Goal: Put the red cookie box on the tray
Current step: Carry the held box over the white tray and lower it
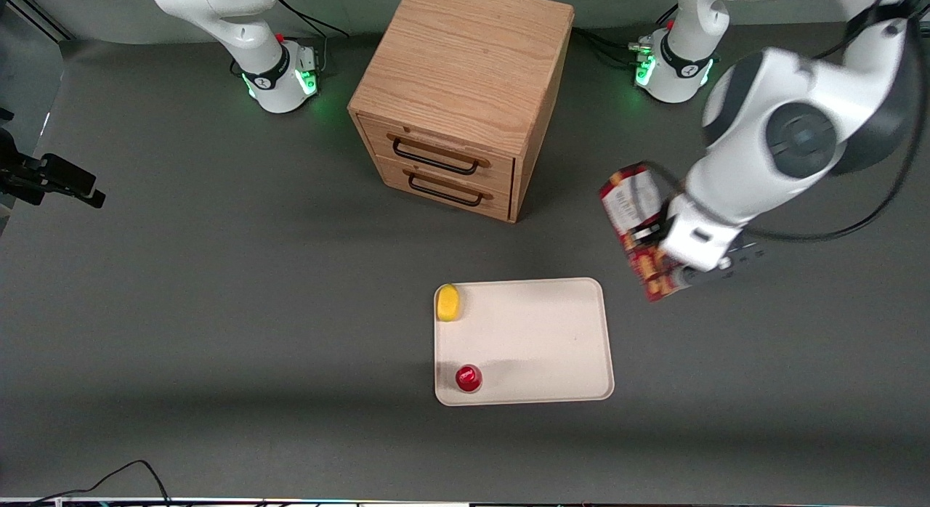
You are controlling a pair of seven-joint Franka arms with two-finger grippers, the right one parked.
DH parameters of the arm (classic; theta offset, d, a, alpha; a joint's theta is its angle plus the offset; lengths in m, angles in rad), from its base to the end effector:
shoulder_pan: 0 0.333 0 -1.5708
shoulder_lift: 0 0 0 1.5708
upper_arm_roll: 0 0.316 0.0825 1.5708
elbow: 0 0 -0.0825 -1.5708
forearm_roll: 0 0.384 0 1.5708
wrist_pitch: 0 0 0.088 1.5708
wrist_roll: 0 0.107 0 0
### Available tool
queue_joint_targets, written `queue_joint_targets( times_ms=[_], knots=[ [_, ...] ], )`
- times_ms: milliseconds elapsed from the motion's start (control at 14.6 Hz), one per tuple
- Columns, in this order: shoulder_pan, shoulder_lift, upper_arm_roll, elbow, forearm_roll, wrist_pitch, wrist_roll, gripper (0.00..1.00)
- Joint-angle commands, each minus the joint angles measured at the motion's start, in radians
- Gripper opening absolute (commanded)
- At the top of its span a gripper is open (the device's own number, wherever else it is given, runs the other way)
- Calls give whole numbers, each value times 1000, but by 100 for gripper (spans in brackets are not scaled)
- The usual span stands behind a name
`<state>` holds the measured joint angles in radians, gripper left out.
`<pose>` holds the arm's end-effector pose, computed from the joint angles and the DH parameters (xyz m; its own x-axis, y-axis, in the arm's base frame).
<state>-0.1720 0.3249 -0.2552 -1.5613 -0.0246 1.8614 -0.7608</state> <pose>0.6019 -0.2554 0.4625 0.9360 0.3420 -0.0829 0.3476 -0.9354 0.0645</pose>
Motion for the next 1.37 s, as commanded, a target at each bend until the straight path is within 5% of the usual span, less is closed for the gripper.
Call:
queue_joint_targets(
  times_ms=[0, 137, 412, 892, 961, 1029, 1304],
  knots=[
    [-24, 167, -19, 80, 58, 163, -100, 0],
    [-34, 262, -19, 79, 87, 310, -162, 0],
    [-52, 390, -19, 78, 303, 407, -167, 0],
    [-49, 456, -18, 72, 359, 483, -157, 0],
    [-44, 456, -18, 72, 358, 481, -155, 61],
    [-43, 454, -18, 75, 356, 481, -155, 100],
    [-40, 407, -31, 128, 322, 270, -155, 100]
  ],
)
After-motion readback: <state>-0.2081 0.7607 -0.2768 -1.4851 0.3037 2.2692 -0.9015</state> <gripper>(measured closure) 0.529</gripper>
